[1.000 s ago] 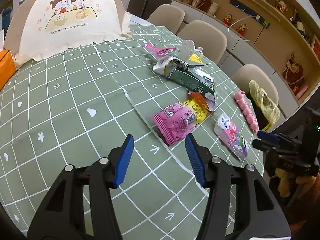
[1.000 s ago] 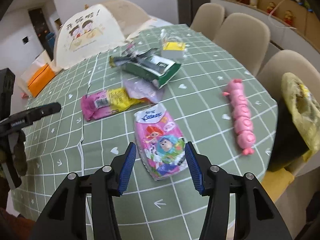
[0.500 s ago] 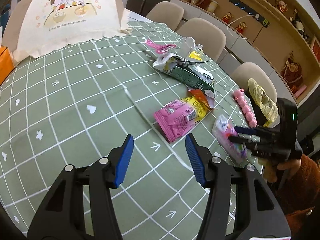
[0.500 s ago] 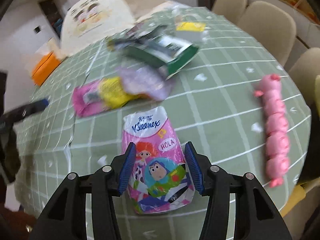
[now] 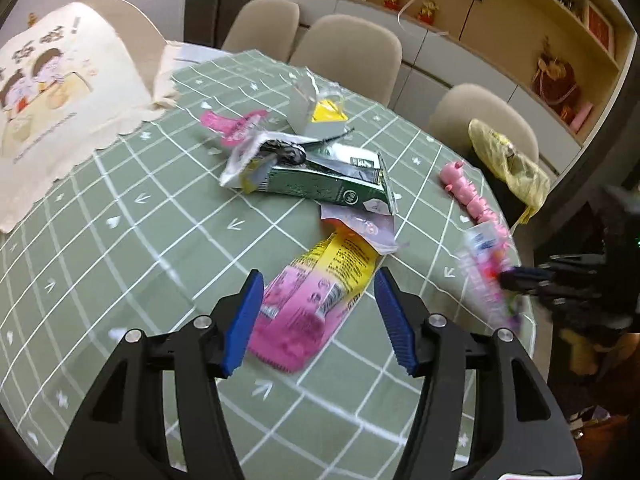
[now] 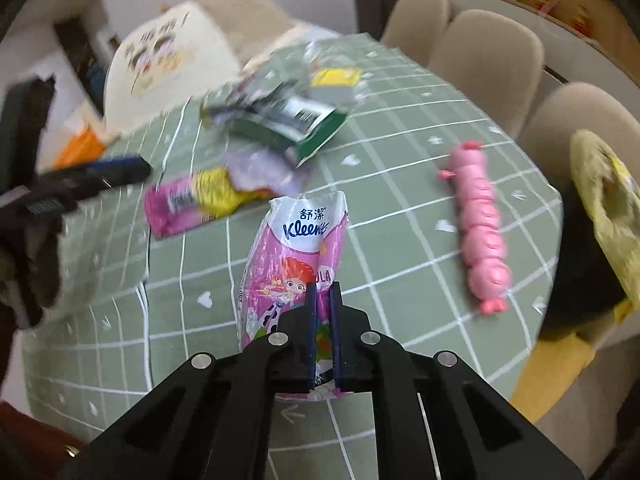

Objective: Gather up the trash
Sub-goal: 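Grasp the pink Kleenex pack with the right gripper while the left gripper grasps the pink-yellow wrapper, then carry the Kleenex pack and pink-yellow wrapper over the trash bin with both grippers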

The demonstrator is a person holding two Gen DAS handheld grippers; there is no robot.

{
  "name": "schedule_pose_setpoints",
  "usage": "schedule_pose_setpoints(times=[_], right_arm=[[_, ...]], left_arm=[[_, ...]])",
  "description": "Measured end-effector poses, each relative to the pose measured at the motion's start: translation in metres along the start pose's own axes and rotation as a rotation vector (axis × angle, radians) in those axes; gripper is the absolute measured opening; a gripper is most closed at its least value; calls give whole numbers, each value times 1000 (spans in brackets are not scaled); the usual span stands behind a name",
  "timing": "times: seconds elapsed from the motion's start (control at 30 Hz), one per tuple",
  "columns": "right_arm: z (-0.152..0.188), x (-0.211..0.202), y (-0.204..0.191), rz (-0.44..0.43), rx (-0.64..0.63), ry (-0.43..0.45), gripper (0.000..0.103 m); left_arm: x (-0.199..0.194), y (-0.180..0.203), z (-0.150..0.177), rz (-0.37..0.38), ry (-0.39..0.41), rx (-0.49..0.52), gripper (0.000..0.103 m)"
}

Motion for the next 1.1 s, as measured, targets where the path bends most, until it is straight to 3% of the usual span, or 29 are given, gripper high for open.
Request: schedule_pose_setpoints(times=[0.27,0.53,0.8,1.0,1.1], right_arm=[[10,-18,11,45,39,24,8],[15,-29,13,50,51,51,8],[20,-50,15,50,59,102,8],[29,-66,16,55,72,129,8],[35,-73,16,56,80,137,8]], left_arm=[[53,5,7,-73,-140,23,54],[36,12,19,-13,-165,-68,20],[1,22,32,4,-102,-128,18],[3,21,45,-11,-126,-145,19],[16,20,51,-33,-152,-149,26]])
Point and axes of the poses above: each gripper's, at about its wrist camera, not at the fingertips, and x roughly the way its jaws point, y to its right, z to its underside, the point moved 3 cm from there along x, roughly the way its jaws point, and after that the axes turned 14 degrees about -x, right-handed, at the moved point
